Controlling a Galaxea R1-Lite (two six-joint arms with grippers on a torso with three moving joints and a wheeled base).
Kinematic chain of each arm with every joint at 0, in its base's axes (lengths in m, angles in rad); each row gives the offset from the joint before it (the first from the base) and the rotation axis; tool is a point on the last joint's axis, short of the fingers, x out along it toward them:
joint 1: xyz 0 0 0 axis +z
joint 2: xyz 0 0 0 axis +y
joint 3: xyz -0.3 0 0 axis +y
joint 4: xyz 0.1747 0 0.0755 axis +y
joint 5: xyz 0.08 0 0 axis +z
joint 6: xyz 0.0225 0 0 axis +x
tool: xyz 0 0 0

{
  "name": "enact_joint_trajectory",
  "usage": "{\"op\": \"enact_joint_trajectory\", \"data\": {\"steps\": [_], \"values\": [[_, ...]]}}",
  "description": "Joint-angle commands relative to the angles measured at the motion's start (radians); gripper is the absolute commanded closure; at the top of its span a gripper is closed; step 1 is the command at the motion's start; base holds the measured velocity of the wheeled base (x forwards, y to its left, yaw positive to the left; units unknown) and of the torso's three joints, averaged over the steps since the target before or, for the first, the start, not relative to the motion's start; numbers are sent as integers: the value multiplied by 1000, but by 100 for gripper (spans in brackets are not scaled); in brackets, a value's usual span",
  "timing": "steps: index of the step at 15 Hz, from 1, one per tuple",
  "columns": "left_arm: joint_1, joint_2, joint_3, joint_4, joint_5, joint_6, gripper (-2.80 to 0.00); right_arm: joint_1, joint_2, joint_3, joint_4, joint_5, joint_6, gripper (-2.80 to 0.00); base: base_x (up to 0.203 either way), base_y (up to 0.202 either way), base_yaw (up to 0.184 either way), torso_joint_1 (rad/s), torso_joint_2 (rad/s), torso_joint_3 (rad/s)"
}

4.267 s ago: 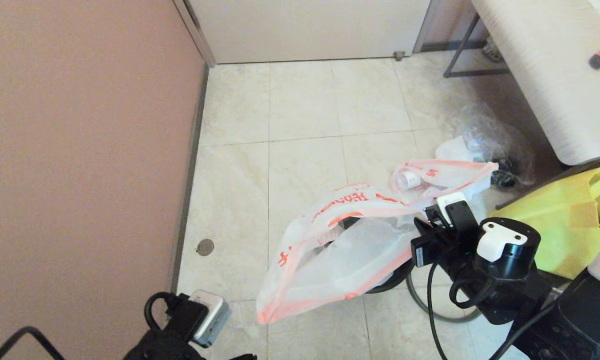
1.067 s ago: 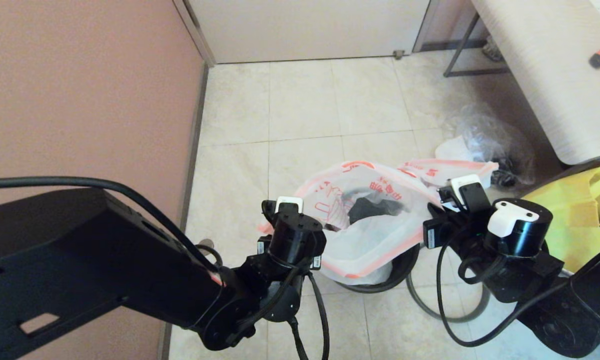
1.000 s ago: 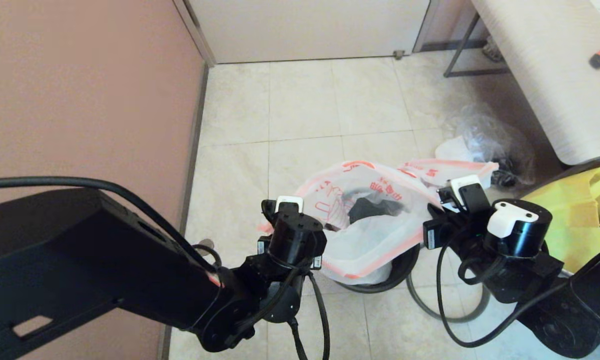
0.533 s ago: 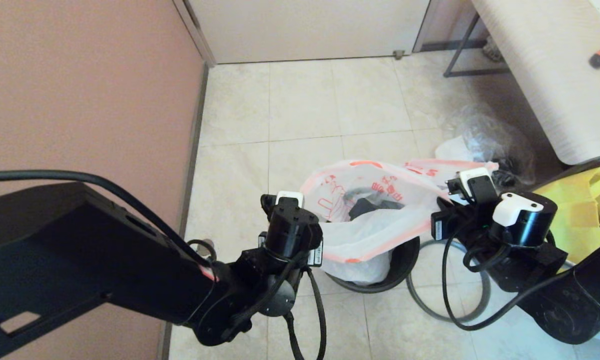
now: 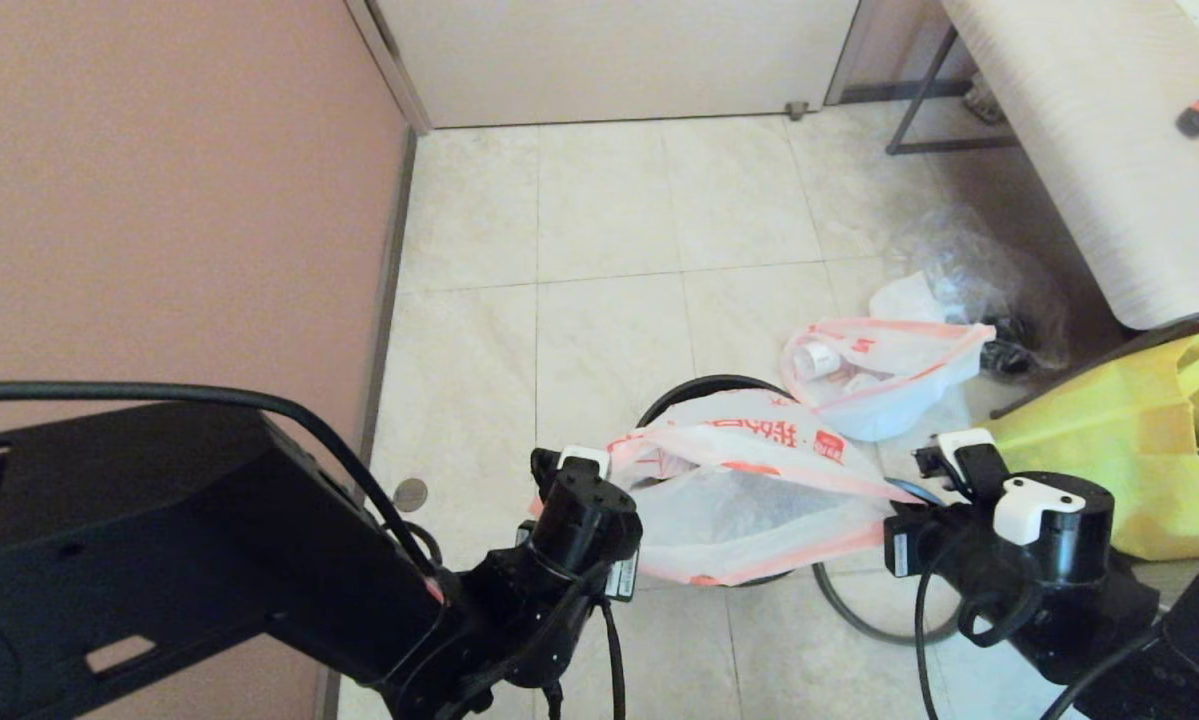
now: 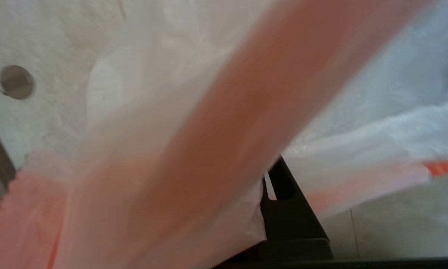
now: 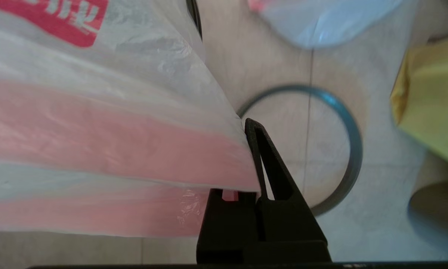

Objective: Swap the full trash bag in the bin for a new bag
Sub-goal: Put the new garbage bag on the trash can

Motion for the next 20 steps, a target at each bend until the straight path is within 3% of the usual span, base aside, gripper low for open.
{"op": "enact_joint_trajectory", "data": {"steps": [1, 4, 9, 14, 20], "values": [[-12, 52, 28, -26, 6, -3, 0, 1, 82, 36, -52, -1, 5, 0, 0, 0, 0, 0, 0, 0], [-13, 133, 54, -95, 6, -4, 0, 5, 253, 59, -168, -2, 4, 0, 0, 0, 0, 0, 0, 0], [21, 233, 57, -202, 6, 15, 0, 0, 384, -17, -203, 4, 3, 0, 0, 0, 0, 0, 0, 0], [102, 214, -121, -205, 6, 70, 0, -41, 371, -179, -203, -6, -56, 0, 0, 0, 0, 0, 0, 0], [103, 234, -250, -209, 1, 77, 0, -66, 344, -269, -203, -7, -155, 0, 0, 0, 0, 0, 0, 0]]}}
